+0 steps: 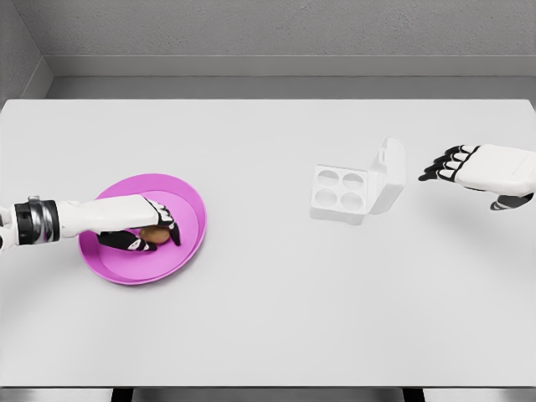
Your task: Pack egg into the box and close the box lid
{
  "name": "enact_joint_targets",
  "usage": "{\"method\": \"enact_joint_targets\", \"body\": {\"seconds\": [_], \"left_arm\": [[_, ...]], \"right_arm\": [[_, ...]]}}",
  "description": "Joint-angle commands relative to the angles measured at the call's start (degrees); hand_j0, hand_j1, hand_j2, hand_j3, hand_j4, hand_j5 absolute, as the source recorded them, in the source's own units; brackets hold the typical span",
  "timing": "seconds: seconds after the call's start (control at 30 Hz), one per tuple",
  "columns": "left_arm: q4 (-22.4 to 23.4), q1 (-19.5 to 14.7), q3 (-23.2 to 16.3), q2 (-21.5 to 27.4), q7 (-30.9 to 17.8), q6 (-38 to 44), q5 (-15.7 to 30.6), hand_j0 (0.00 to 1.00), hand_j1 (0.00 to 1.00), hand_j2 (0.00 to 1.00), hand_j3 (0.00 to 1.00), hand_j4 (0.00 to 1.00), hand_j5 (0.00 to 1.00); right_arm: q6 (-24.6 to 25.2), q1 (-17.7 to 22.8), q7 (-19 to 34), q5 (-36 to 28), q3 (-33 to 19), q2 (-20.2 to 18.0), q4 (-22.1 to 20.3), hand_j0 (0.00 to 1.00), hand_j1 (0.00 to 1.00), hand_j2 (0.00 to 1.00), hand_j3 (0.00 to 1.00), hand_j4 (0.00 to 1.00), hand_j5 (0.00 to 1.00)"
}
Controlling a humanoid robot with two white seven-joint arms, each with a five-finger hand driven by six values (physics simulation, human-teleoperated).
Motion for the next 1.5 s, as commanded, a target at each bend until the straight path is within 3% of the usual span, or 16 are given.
{"method": "enact_joint_targets", "body": {"seconds": [0.0,0.37,0.53,0.83,1.07,1.37,1.47], "left_arm": [[-0.02,0.0,-0.04,0.06,-0.04,0.09,0.26,0.41,0.41,0.41,0.41,0.41,0.41],[-2.04,-1.23,0.05,0.41,-0.04,0.09,0.26,0.32,0.32,0.32,0.32,0.32,0.32],[-6.26,-2.46,0.14,0.76,-0.04,0.09,0.35,0.3,0.3,0.3,0.3,0.3,0.3],[-5.91,-5.8,0.14,-4.24,0.14,0.09,0.35,0.27,0.27,0.27,0.27,0.27,0.27],[-3.45,-7.21,-1.09,-11.72,-2.15,0.09,-0.35,0.27,0.27,0.27,0.27,0.27,0.27],[6.57,-11.69,-3.12,-21.3,-2.15,0.09,-4.22,0.27,0.27,0.27,0.27,0.27,0.27],[7.1,-12.66,-3.03,-23.23,-2.15,0.09,-4.22,0.27,0.27,0.27,0.27,0.27,0.27]], "right_arm": [[0.14,0.0,-0.02,-0.21,-0.02,-0.13,0.0,1.0,1.0,1.0,1.0,1.0,1.0],[0.14,0.0,-0.02,-0.21,-0.02,-0.13,0.0,1.0,1.0,1.0,1.0,1.0,1.0],[0.14,0.0,-0.02,-0.21,-0.02,-0.13,0.0,1.0,1.0,1.0,1.0,1.0,1.0],[0.14,0.0,-0.02,-0.21,-0.02,-0.13,-0.18,1.0,1.0,1.0,1.0,1.0,1.0],[0.14,0.0,-0.02,-0.21,-0.02,-0.13,-1.32,1.0,1.0,1.0,1.0,1.0,1.0],[0.14,0.0,-0.02,-0.21,-0.02,-0.13,-1.67,1.0,1.0,1.0,1.0,1.0,1.0],[0.14,0.0,-0.02,-0.21,-0.02,-0.21,-1.67,1.0,1.0,1.0,1.0,1.0,1.0]]}}
